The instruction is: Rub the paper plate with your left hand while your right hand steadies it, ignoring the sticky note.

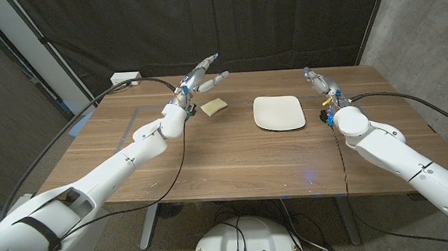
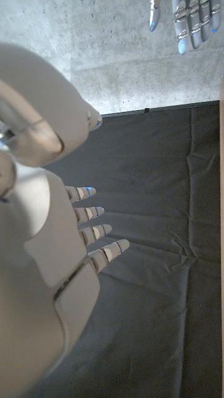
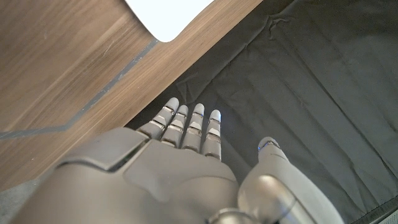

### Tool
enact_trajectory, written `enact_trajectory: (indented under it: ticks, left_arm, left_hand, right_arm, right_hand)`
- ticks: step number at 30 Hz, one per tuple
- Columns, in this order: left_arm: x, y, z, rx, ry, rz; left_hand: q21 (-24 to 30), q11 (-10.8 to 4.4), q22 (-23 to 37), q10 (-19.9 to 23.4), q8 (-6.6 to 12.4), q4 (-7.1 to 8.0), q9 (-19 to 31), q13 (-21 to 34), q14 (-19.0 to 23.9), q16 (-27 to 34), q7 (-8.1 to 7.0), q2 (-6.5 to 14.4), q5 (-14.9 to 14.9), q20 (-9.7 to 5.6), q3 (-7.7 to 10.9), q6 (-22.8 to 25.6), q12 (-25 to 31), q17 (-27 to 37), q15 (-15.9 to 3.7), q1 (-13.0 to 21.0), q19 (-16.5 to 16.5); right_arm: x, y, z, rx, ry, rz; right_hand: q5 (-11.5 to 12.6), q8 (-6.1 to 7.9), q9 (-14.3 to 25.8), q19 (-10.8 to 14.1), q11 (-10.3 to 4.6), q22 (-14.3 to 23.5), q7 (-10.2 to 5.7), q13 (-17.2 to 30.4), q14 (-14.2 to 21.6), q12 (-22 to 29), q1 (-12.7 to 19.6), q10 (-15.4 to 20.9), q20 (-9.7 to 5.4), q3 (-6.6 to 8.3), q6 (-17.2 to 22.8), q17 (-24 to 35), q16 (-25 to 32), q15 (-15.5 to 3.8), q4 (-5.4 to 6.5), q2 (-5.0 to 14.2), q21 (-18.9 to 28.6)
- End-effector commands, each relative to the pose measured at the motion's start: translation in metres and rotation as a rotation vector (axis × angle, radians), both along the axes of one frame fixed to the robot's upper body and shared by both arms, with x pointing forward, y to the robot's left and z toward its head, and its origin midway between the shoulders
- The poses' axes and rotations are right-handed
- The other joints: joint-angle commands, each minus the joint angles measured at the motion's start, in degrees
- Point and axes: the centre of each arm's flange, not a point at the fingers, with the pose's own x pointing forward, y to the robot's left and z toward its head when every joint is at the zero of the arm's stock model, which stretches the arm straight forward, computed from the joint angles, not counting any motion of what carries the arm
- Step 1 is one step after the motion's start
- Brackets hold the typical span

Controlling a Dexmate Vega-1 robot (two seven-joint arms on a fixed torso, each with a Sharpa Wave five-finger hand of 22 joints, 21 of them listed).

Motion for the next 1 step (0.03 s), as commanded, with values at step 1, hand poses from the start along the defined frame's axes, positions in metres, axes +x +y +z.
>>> enact_trajectory:
  ticks: [1]
  left_arm:
    - [0.0018, 0.0108, 0.0008, -0.028, -0.009, -0.067]
  left_hand:
    - [-0.29, 0.01, 0.3, -0.23, 0.39, 0.07, 0.01, 0.14, -0.13, 0.42, 0.21, -0.27, 0.31, -0.3, -0.67, -0.08, 0.33, 0.17, 0.12, -0.96, -0.37]
  right_arm:
    - [-0.0168, 0.0135, 0.0097, -0.025, 0.008, -0.081]
  right_hand:
    - [0.24, 0.08, 0.1, -0.21, 0.02, 0.12, 0.04, 0.12, -0.28, -0.03, -0.59, -0.41, 0.02, -0.07, -0.1, 0.19, -0.12, -0.27, 0.2, 0.12, -0.07]
